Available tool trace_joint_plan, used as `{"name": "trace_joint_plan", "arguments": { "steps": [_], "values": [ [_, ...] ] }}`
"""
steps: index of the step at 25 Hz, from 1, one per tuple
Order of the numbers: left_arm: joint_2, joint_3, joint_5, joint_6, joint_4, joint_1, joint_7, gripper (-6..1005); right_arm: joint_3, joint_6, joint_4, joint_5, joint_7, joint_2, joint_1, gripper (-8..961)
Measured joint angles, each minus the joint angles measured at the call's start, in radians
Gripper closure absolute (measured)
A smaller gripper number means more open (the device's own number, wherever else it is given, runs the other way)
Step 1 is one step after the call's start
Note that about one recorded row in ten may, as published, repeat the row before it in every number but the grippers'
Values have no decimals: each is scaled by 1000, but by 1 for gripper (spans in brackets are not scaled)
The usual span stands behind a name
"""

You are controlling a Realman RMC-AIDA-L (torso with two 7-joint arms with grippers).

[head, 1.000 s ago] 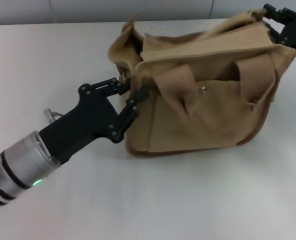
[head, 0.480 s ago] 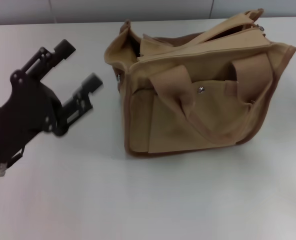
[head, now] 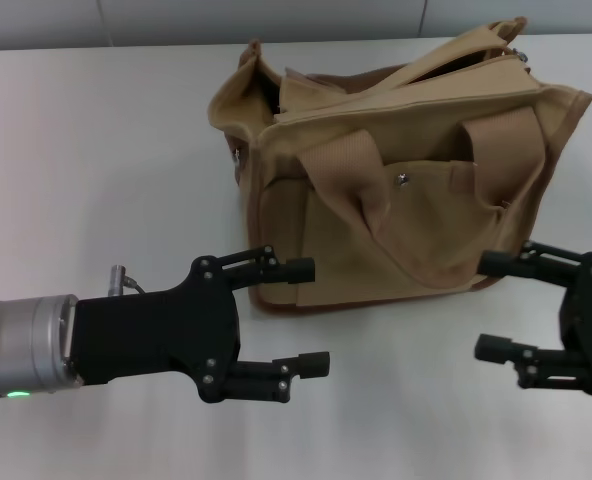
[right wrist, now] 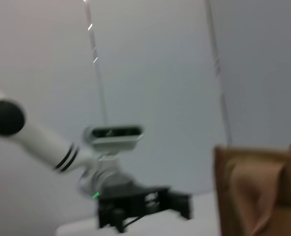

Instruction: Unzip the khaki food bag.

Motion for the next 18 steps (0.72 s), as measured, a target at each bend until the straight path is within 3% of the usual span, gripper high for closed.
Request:
{"name": "trace_joint_plan", "arguments": {
  "steps": [5, 18],
  "values": [
    [-1, 3, 0, -34, 2, 0, 0, 153, 4, 33, 3, -25, 7, 14, 10, 158],
    [-1, 0, -3, -33, 6, 14, 5, 153, 8, 33, 3, -29, 10, 14, 6, 158]
  ]
}}
